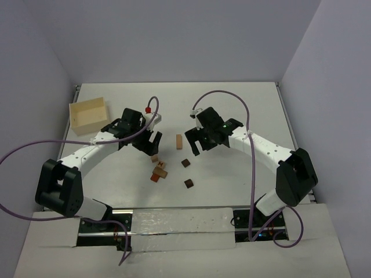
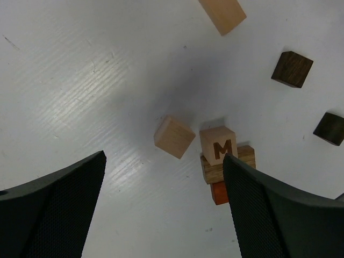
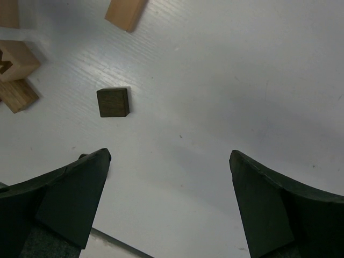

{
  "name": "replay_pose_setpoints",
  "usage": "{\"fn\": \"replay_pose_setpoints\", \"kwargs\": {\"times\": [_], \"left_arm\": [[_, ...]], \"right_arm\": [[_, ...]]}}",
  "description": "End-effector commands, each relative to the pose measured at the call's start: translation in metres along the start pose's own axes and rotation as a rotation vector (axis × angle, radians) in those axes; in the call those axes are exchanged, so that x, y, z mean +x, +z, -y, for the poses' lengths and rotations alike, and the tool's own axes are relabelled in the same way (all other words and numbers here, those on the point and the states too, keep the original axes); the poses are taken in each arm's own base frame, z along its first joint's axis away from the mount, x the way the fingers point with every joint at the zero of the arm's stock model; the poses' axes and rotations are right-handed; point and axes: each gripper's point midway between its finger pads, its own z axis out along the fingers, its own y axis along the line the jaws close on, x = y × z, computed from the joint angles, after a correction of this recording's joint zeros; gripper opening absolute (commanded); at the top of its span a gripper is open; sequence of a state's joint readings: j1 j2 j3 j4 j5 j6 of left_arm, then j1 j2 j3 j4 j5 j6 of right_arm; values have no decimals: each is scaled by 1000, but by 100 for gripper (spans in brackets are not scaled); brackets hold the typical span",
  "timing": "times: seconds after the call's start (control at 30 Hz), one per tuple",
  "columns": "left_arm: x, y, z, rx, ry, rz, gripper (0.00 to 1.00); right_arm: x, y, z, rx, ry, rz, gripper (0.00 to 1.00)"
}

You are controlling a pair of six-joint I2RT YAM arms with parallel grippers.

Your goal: Build the wood block tower

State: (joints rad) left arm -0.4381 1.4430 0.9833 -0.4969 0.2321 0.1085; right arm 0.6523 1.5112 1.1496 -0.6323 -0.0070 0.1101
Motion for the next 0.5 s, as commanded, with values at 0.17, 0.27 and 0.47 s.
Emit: {"fn": "replay_pose_setpoints", "kwargs": {"times": [0.17,0.27,0.47], "left_arm": [[10,13,25,39,4,-49,99],[13,17,33,84,-9,-61,99],[15,25,36,114,-18,-73,99]], "right_arm": [[-24,-6,-4,-18,11,53,100],[-23,-5,-5,-24,13,48,100],[-23,-3,-5,-24,11,40,100]]}}
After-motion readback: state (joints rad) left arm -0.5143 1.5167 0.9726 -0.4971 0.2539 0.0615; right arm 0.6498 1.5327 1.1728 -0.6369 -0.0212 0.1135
